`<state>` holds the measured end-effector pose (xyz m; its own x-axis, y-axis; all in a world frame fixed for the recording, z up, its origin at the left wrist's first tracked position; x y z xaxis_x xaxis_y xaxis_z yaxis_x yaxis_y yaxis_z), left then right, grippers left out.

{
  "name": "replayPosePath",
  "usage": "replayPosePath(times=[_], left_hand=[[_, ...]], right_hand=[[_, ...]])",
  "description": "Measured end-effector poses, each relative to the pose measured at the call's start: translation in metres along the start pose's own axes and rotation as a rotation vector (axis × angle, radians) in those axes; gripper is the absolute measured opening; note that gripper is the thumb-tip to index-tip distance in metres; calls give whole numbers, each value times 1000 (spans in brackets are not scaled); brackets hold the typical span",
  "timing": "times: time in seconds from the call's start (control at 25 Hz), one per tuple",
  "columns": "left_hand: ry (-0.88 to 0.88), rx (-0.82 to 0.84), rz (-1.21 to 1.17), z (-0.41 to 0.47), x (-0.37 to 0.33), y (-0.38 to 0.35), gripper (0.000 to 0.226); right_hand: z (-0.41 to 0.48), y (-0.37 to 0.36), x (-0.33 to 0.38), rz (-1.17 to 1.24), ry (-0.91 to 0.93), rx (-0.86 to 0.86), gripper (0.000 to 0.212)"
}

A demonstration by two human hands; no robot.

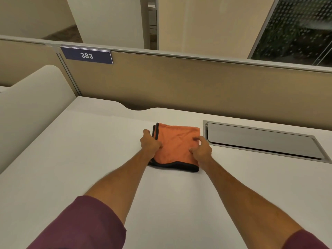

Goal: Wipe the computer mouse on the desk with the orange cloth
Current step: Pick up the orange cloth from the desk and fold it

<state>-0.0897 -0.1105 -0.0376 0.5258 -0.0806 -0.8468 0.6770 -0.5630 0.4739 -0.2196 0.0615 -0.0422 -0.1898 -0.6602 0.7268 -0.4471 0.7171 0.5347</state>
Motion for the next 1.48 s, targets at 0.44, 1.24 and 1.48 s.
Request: replayPosePath(times=[0.44,1.24,1.48], left_hand=[[81,121,-539,-28,2,24,58],[-819,128,397,-116,-34,87,35],[-749,511,607,-153,-47,49,69]], right_hand=[[-26,28,-8,486,-110,308,66],[-125,99,22,-267,740,62,29],[-156,88,37,-315,838,198,30]])
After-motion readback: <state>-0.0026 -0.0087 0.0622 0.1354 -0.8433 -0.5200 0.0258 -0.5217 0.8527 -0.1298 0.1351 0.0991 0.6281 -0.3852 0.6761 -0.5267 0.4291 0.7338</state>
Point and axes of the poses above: each hand's wrist, its own z-axis towards the middle knuckle, its own y-axis out of the back of the hand, x = y × z, the point moved 5 cm from there along z, towards the middle knuckle, and after that the axes turned 10 degrees about -y, right-handed, at the moved point
